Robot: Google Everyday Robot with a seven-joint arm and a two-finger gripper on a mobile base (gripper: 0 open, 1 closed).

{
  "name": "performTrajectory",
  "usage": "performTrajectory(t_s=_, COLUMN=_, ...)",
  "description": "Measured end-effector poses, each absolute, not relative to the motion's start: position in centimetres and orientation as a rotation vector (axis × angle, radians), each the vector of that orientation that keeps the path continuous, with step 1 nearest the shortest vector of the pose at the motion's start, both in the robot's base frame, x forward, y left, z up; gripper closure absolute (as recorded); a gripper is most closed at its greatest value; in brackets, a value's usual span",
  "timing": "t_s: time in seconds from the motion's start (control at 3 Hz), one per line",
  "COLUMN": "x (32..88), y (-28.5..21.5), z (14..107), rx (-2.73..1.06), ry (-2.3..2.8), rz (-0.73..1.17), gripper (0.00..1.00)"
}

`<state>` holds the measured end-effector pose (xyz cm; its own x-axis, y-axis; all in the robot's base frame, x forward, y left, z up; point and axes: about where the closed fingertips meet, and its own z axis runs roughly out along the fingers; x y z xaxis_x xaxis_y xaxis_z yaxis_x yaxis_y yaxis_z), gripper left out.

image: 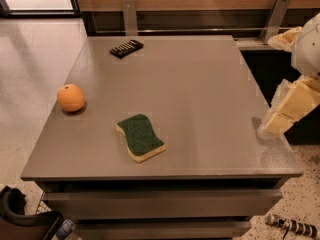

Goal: Move sponge near rxbar chocolate

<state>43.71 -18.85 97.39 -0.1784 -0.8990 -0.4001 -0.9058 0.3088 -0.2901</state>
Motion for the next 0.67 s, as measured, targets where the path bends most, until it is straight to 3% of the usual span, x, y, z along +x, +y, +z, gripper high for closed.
performTrajectory(t_s=0.67, x=44.5, y=-12.5, z=94.3, rx=-1.351, ry=1.813, rz=0.425, gripper=0.0)
